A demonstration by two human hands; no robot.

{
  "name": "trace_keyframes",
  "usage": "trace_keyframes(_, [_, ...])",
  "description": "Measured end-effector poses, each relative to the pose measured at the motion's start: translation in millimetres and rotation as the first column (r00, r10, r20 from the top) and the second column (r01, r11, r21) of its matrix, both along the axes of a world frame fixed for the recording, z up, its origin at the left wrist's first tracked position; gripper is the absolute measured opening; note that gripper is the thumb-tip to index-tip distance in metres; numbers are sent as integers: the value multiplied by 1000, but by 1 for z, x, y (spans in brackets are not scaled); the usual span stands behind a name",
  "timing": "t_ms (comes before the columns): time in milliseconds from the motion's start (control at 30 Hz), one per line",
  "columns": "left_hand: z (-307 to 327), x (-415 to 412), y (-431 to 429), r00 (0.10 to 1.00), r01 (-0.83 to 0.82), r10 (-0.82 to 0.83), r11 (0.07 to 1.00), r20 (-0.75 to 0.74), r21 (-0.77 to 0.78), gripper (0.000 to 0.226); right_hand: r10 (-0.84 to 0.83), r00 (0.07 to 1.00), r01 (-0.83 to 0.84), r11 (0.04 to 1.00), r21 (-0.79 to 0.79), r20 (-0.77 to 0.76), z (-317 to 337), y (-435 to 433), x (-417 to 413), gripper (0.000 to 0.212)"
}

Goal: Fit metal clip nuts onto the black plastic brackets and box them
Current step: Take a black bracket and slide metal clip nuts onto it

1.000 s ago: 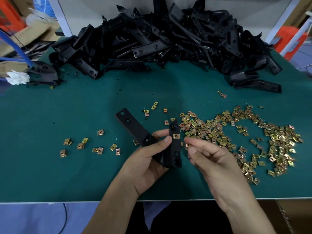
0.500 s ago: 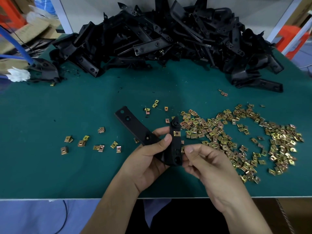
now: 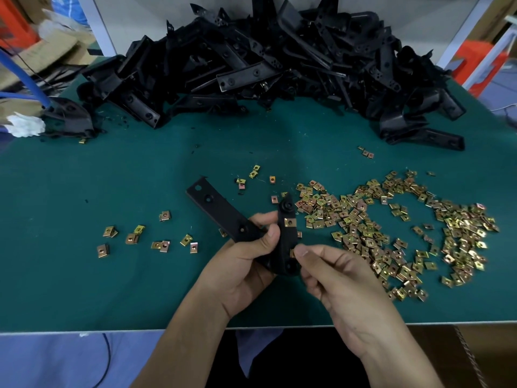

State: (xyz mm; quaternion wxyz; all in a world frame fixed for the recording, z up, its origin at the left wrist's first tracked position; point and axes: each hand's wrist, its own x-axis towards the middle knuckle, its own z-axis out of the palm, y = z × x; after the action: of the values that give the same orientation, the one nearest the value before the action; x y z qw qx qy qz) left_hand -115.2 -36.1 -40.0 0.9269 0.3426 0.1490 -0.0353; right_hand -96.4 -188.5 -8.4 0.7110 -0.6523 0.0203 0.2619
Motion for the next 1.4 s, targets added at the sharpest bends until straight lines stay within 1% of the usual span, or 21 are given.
trace_keyframes(100, [0,-1,-1,1000,1,-1,1000,10,1,19,16,1000,-16,1000,-3,1,-1,2,-3,24])
trace_keyframes(233, [0,-1,0,1000,2,-2,1000,9,-1,20,42,999,-42,999,-25,28,1,1,-3,24])
trace_keyframes(300, [0,0,-2,1000,-7,7,1000,10,8,19,59,996,-54,996,-65,73,1,-1,-2,22])
trace_keyframes(367, [0,0,-4,1000,-22,21,999,16,30,19,36,991,-25,996,-82,131,-1,-3,0,10])
trace_keyframes(400, [0,0,-5,1000,-24,23,999,20,42,19,17,988,-5,997,-79,156,-1,-4,0,9])
trace_keyframes(467, [-1,-2,-6,999,-20,19,998,29,56,19,15,978,3,996,-90,208,0,-6,0,27])
trace_keyframes(533, [0,-3,-7,999,-13,9,997,44,71,18,44,955,14,981,-195,292,1,-6,-2,38])
trace_keyframes(600, [-1,-4,-12,998,-11,4,995,66,95,20,47,916,85,948,-306,399,-1,-6,-3,39])
trace_keyframes(667, [0,-4,-19,997,1,-11,992,75,125,18,16,881,157,933,-323,473,-1,-9,-3,34])
trace_keyframes(733, [2,-5,-25,997,17,-30,986,76,167,16,11,866,175,929,-325,499,-1,-15,-3,31])
trace_keyframes(767, [3,-4,-28,996,25,-40,982,75,189,19,1,862,187,929,-320,506,0,-19,-4,30])
trace_keyframes(867, [9,-1,-39,995,37,-59,968,78,250,36,-75,837,285,906,-314,542,4,-35,-4,32])
trace_keyframes(967, [17,4,-58,993,-18,-19,952,120,305,49,-166,790,401,868,-293,591,8,-52,-3,32])
trace_keyframes(1033, [23,7,-75,987,-74,15,926,160,371,51,-220,767,452,852,-265,602,12,-65,-3,31])
trace_keyframes(1100, [28,9,-96,980,-127,41,882,196,453,47,-277,744,499,836,-229,608,14,-80,-4,33])
trace_keyframes(1167, [30,11,-116,973,-157,42,844,228,513,50,-334,722,547,812,-204,607,16,-94,-6,35])
trace_keyframes(1300, [32,16,-157,960,-156,-15,801,279,579,65,-452,647,658,737,-152,614,17,-128,-14,43])
trace_keyframes(1400, [32,18,-189,955,-116,-84,777,283,619,66,-511,597,732,663,-159,618,16,-158,-23,43])
